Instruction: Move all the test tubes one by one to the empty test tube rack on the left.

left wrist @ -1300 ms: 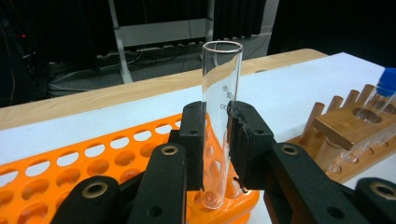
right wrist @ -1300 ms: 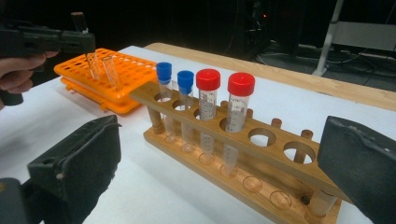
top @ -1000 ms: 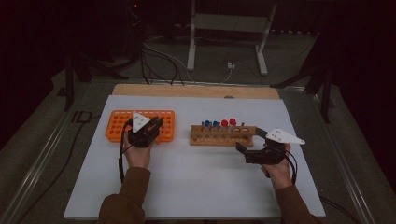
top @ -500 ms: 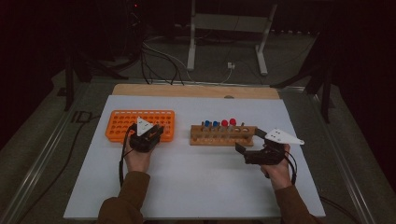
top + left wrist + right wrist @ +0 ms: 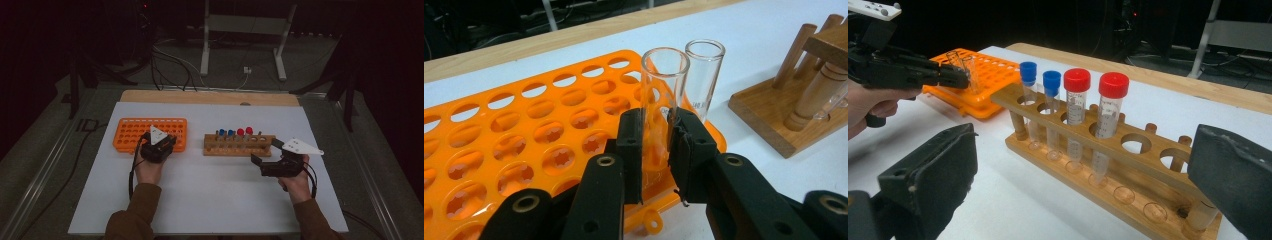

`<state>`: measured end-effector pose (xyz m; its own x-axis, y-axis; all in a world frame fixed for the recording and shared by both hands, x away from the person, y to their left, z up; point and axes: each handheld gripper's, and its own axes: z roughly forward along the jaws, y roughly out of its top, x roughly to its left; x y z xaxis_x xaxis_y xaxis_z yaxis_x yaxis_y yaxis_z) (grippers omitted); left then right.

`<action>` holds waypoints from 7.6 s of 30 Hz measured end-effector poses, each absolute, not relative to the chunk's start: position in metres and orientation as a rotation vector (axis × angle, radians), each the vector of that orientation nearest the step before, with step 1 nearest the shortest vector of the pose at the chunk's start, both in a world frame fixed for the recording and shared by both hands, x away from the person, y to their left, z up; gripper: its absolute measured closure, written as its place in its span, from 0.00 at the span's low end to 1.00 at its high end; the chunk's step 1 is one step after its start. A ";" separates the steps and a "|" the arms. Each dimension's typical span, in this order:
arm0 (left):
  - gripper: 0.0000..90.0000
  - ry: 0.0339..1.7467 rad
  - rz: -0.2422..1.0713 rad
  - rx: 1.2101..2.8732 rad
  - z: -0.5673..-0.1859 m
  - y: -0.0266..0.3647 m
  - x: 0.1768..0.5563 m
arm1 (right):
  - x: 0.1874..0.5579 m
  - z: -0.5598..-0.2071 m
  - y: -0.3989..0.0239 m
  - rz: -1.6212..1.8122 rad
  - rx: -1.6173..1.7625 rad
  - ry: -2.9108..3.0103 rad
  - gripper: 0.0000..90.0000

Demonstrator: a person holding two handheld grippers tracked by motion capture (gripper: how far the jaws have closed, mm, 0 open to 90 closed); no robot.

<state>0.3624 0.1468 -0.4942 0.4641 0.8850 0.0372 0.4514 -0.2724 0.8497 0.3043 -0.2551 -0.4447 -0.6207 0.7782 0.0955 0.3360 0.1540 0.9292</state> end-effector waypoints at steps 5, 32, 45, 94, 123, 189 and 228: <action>0.85 1.136 0.650 1.907 -0.497 0.147 0.364 | 0.304 -0.445 -0.254 1.464 1.058 2.033 0.00; 0.41 1.193 0.490 1.744 -0.487 0.168 0.352 | 0.305 -0.446 -0.255 1.472 1.065 2.026 0.00; 0.01 1.161 0.515 1.678 -0.475 0.171 0.325 | 0.305 -0.441 -0.252 1.472 1.061 2.016 0.00; 0.01 1.127 0.565 1.656 -0.479 0.169 0.306 | 0.372 -0.468 -0.222 1.290 1.069 2.098 0.82; 0.01 1.131 0.561 1.663 -0.481 0.168 0.306 | 0.361 -0.439 -0.226 1.351 1.017 2.057 0.83; 0.01 1.072 0.565 1.676 -0.475 0.151 0.301 | 0.325 -0.431 -0.225 1.509 0.971 2.124 0.83; 0.24 0.733 0.393 1.890 -0.464 0.029 0.307 | 0.314 -0.438 -0.191 1.521 0.925 2.231 0.82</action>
